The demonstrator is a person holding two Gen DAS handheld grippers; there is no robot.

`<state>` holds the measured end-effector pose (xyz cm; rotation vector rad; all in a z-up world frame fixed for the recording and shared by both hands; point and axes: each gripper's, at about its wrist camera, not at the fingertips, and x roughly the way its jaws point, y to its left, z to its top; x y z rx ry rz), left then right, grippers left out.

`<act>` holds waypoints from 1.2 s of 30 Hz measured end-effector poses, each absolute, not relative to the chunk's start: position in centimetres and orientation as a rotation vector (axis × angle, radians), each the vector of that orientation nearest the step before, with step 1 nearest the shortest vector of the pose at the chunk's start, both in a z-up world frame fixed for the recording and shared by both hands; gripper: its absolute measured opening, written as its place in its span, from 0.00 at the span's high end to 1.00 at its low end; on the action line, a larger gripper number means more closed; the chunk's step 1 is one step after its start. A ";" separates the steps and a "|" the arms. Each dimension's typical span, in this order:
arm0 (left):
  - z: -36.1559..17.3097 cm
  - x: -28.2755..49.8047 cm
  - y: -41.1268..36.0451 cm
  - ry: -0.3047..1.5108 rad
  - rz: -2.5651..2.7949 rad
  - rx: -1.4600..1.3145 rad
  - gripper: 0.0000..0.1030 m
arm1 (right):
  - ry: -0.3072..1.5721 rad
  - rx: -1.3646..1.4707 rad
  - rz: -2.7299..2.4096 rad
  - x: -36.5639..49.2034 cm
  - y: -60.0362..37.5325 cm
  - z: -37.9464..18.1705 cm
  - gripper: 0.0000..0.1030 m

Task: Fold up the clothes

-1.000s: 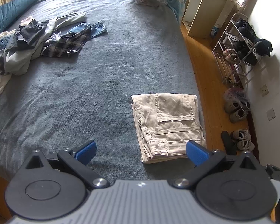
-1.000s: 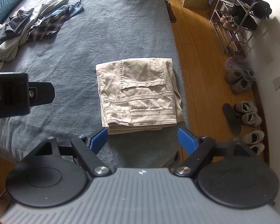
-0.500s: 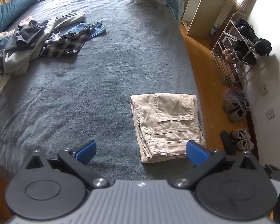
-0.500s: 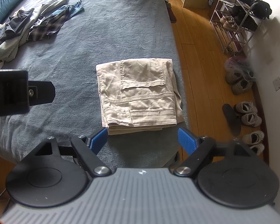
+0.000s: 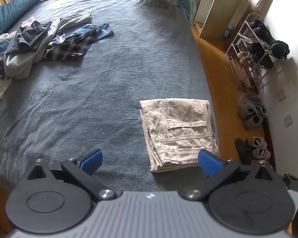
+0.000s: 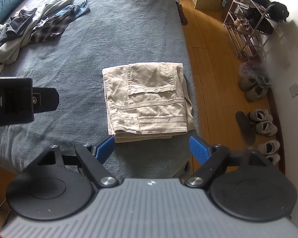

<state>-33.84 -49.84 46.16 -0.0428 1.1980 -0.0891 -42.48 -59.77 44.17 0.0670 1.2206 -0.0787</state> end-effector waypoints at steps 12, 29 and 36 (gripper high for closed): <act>46.3 -34.2 -49.7 1.197 -0.087 -0.042 0.00 | 1.220 0.066 -0.077 -42.6 -59.8 44.2 0.20; 46.3 -34.1 -49.8 1.201 -0.089 -0.038 0.00 | 1.222 0.063 -0.074 -42.4 -59.9 44.1 0.20; 46.4 -34.1 -49.7 1.203 -0.091 -0.038 0.00 | 1.223 0.064 -0.078 -42.4 -60.0 44.1 0.20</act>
